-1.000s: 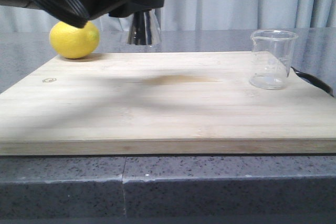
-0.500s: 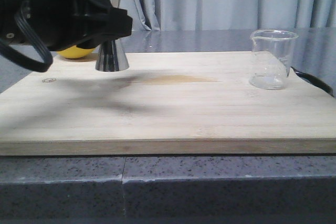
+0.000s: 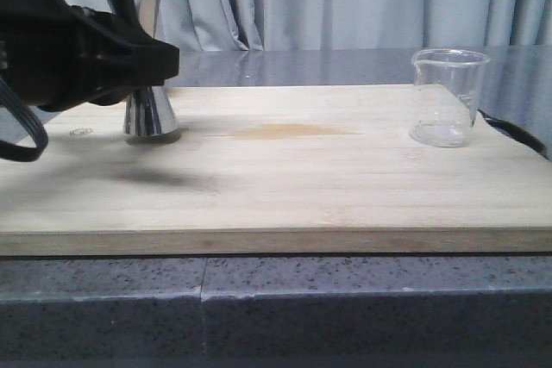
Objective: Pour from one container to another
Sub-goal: 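Open the right gripper and raise it away from the beaker, then lower the filled jigger with the left gripper onto the board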
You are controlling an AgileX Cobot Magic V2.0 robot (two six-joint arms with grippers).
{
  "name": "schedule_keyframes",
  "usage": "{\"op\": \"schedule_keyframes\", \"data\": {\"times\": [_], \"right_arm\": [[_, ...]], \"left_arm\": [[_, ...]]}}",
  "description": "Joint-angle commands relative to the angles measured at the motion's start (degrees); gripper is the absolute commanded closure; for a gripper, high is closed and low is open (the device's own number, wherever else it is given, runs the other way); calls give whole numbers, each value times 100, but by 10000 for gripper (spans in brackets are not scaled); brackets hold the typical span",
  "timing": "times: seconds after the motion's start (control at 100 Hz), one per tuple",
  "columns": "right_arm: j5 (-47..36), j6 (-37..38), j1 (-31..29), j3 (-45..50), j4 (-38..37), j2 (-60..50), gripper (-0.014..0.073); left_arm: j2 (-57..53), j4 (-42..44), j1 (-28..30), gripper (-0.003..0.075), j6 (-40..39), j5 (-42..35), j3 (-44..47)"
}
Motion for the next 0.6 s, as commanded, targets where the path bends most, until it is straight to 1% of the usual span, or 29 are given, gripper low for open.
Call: {"op": "schedule_keyframes", "data": {"times": [0.0,0.59], "right_arm": [[-411,-7,5,-192,-103,-121,-3],[-411,-7,5,-192,-103,-121,-3]], "left_arm": [[-79,-12,15,739,-11,-728,-70],[217,95,15,739,-11,-914,-70]]}}
